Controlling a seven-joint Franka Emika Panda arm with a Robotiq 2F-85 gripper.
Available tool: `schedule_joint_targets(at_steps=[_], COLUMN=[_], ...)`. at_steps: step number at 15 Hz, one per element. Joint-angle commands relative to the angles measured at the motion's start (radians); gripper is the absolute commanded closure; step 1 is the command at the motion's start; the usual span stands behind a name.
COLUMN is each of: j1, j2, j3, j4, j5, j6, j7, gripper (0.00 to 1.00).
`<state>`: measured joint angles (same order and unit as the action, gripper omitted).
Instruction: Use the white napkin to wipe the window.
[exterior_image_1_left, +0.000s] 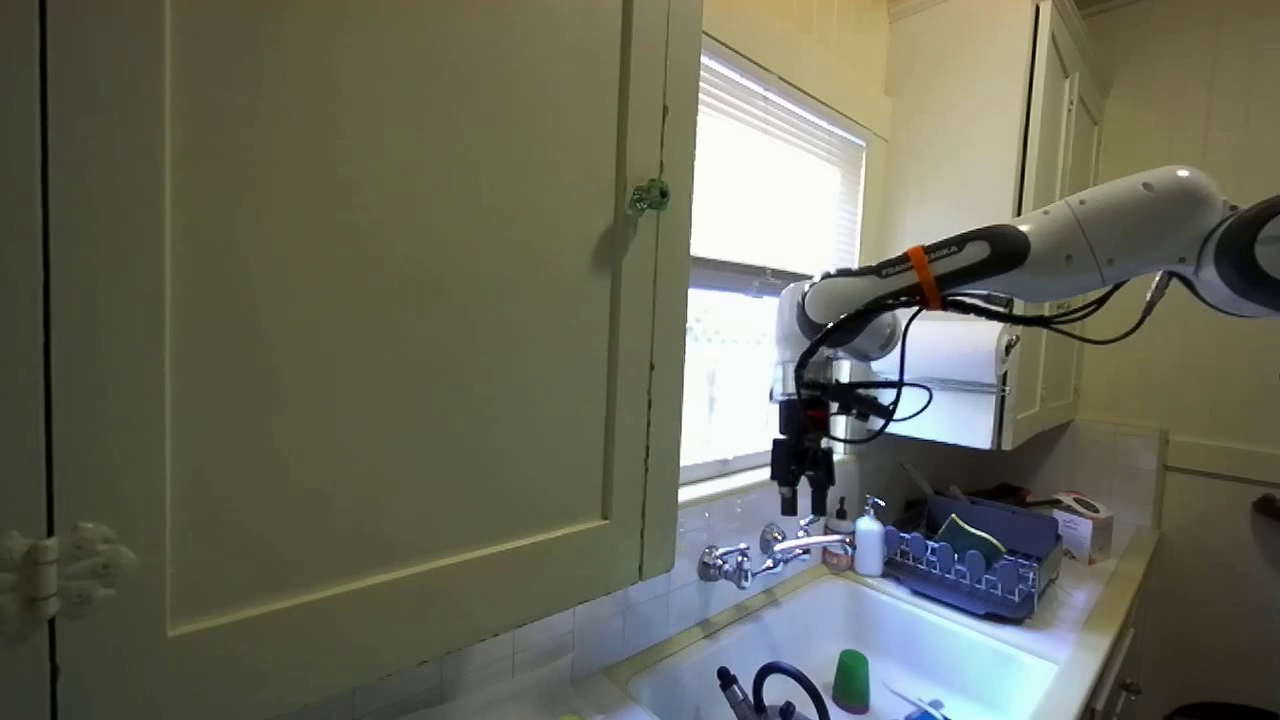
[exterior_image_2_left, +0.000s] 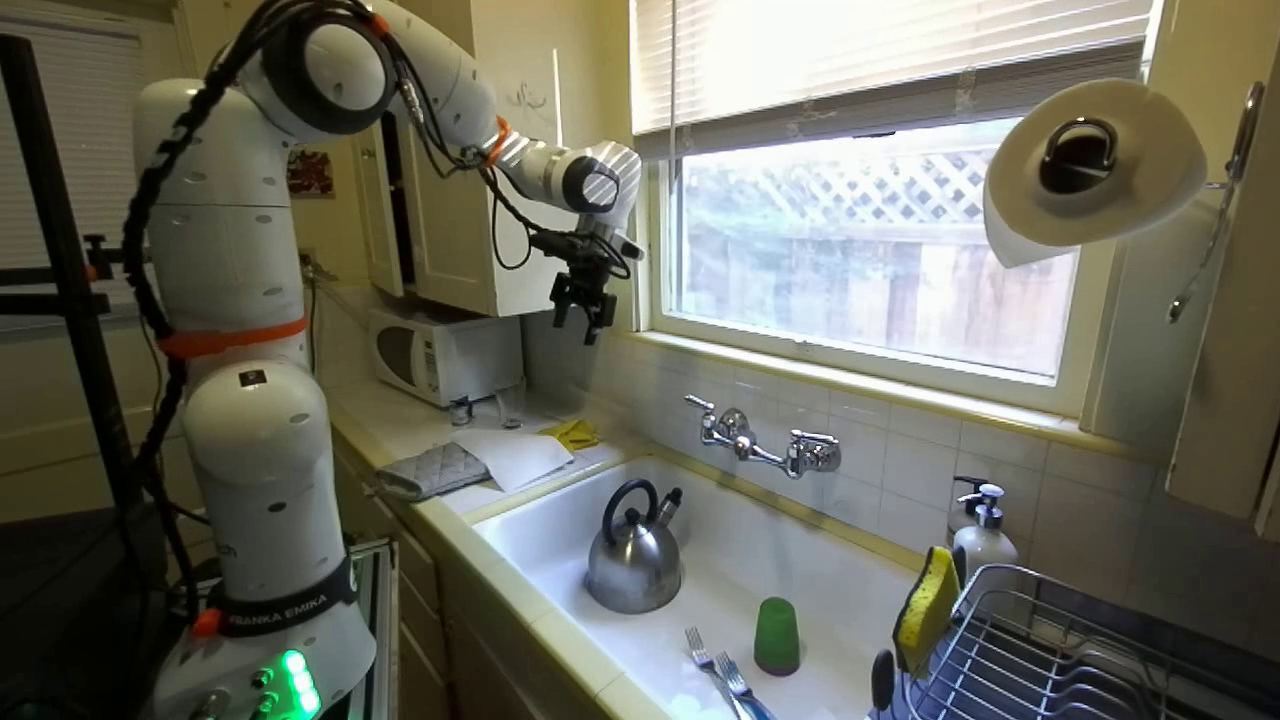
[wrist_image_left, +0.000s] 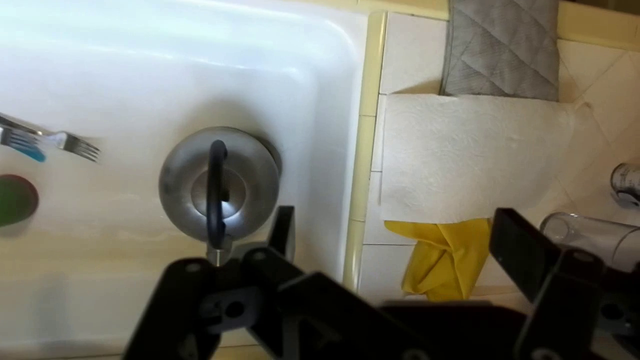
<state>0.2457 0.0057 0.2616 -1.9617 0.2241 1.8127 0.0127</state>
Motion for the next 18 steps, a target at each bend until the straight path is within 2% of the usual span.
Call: schedule_joint_targets(at_steps=[1, 3, 5, 6, 7, 8, 10, 14, 18], j1=[0.041, 0.061, 0.077, 0.078, 0.062, 0.071, 0.072, 0.07, 0.127], j2=[0.136, 0.186, 0.253, 0.276, 0.292, 0.25, 0.281, 0.288, 0.399], j3=[0.03, 0.033, 0.041, 0.054, 0.077, 0.05, 0.067, 0.069, 0.082], j4=[0.021, 0.009, 0.017, 0.028, 0.031, 0.006, 0.016, 0.031, 0.133], j5=[-0.03, -0.045, -0.014, 0.022, 0.087, 0.015, 0.051, 0.062, -0.009], j6=[0.186, 0.311, 0.38, 0.384, 0.399, 0.373, 0.393, 0.393, 0.401], j7=[0.058, 0.121, 0.115, 0.07, -0.04, 0.054, 0.002, -0.017, -0.013], gripper=[0.0, 0.0, 0.0, 0.0, 0.0, 0.0, 0.0, 0.0, 0.0])
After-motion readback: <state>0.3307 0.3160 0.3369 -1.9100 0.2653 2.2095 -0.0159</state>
